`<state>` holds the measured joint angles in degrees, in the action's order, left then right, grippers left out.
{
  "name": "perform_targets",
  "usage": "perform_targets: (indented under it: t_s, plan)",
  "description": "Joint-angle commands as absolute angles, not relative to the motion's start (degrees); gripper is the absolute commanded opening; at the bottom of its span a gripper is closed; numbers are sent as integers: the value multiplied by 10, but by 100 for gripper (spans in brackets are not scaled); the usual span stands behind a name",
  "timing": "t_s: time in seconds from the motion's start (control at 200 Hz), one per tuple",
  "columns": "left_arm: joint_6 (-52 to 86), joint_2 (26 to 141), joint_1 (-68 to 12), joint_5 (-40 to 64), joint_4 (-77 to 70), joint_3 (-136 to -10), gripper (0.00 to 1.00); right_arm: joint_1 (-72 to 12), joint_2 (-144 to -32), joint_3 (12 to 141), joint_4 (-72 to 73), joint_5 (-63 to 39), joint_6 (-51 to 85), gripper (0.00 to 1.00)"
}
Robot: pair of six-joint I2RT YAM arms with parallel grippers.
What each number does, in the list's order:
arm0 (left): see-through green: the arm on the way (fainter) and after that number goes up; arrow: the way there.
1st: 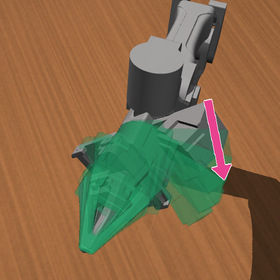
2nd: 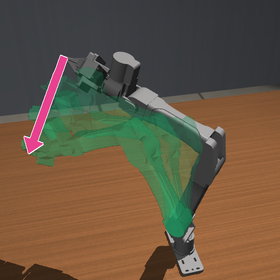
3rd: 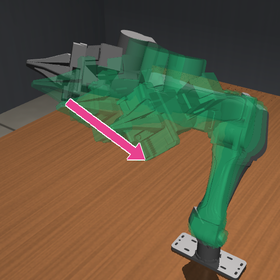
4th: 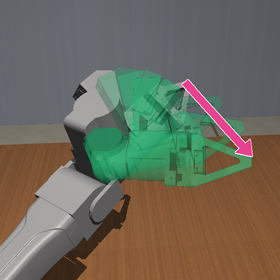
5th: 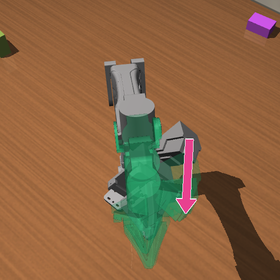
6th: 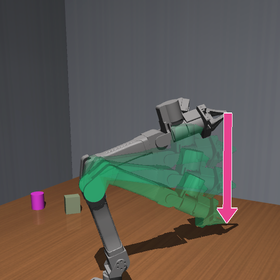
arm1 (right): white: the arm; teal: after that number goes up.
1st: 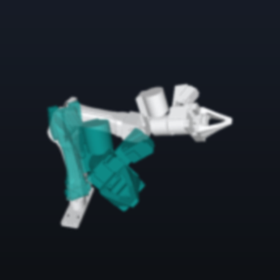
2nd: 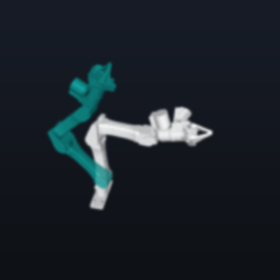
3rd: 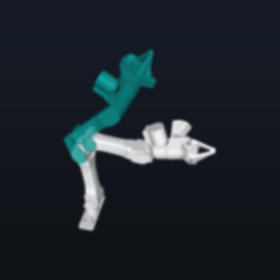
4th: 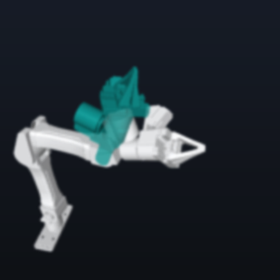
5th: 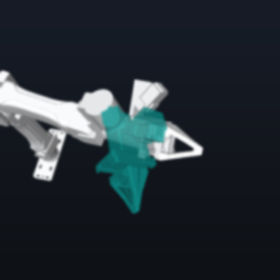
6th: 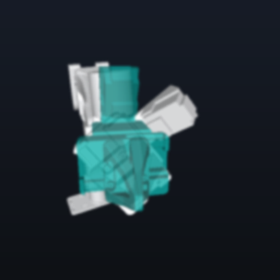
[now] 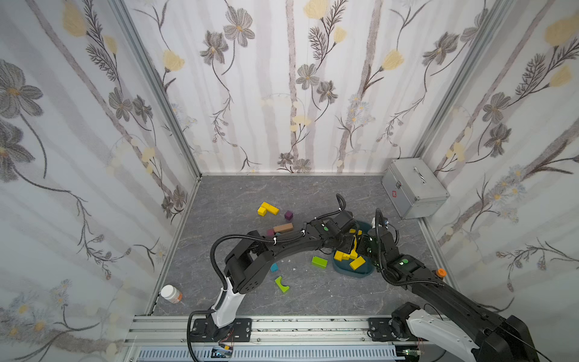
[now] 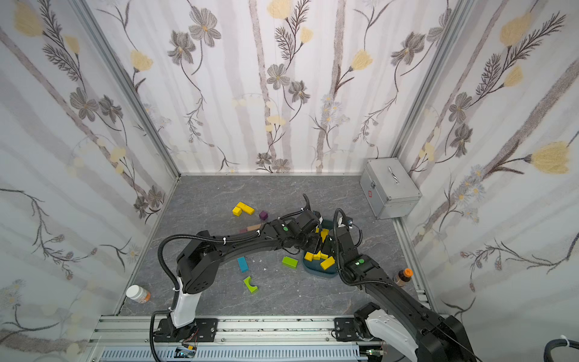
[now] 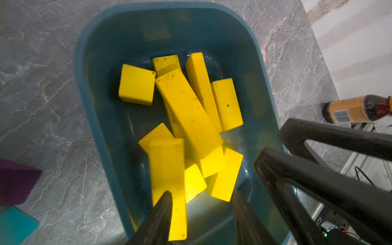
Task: Pick out the yellow building blocks
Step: Place the building block in the storage box.
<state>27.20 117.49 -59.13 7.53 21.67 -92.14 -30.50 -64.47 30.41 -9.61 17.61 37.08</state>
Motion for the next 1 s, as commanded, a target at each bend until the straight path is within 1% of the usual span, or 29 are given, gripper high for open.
perform_targets:
  t_s: [0.0, 0.67, 0.854, 0.944, 0.994]
  plan:
    - [273, 1174, -591, 68, 225, -924, 49, -306, -646, 305, -92, 175, 378, 39]
    - [262, 1139, -583, 48, 227, -914, 49, -310, -639, 325, -49, 90, 343, 40]
    - [267, 1102, -555, 51, 233, -892, 48, -321, -667, 382, -55, 75, 337, 39]
    - [266, 1081, -534, 49, 250, -884, 48, -332, -701, 422, -65, 62, 334, 39]
    - [262, 1067, -523, 46, 261, -880, 48, -341, -725, 466, -74, 62, 333, 39]
